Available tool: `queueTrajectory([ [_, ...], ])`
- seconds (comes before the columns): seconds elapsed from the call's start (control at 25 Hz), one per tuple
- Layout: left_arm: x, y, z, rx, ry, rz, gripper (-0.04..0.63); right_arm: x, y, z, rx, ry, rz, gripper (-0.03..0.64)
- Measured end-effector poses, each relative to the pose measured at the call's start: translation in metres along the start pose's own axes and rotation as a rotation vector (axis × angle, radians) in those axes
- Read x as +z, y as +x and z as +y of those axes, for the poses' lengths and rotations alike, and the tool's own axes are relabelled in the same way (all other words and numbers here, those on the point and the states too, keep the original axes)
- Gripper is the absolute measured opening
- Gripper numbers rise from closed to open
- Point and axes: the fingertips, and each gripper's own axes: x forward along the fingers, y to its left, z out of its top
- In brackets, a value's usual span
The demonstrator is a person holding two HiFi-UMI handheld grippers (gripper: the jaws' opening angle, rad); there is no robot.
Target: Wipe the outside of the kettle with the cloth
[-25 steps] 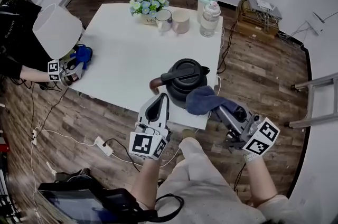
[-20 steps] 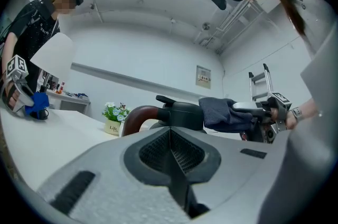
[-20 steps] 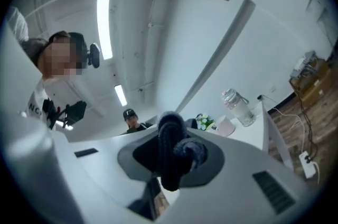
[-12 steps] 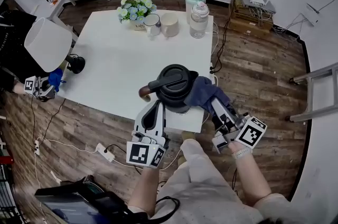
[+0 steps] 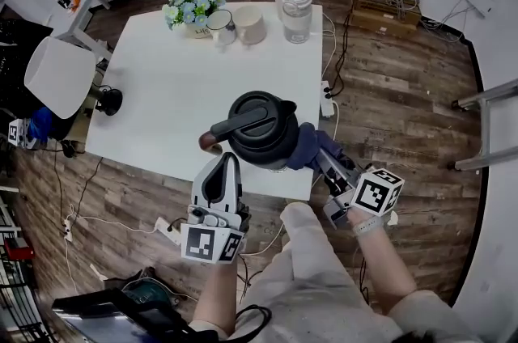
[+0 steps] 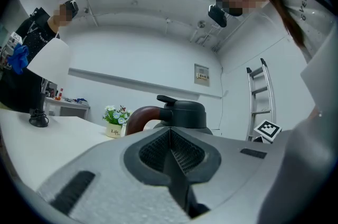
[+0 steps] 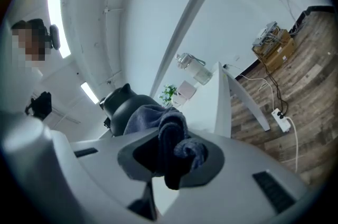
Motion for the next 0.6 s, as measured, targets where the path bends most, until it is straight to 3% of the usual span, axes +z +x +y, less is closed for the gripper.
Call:
queueTrajectory([
  [0.16, 0.001, -0.002, 0.003, 0.005, 0.019, -0.002, 0.009, -0.003, -0.002, -0.011, -0.104, -0.151, 0.013, 0.061],
  [0.28, -0.005, 0.000, 0.004, 0.006, 0.022, 0.008, 0.009, 0.009, -0.008, -0.015, -0.117, -0.177, -0.046, 0.061],
  [0.44, -0.006, 0.001, 0.004, 0.008, 0.009, 0.014, 0.009, 0.046, -0.023, 0.002, -0.059, -0.163, -0.140, 0.061],
  [0.6, 0.003, 0.004, 0.001, 0.008, 0.004, 0.018, 0.009, 0.090, -0.033, 0.035, 0.078, -0.085, -0.214, 0.061],
])
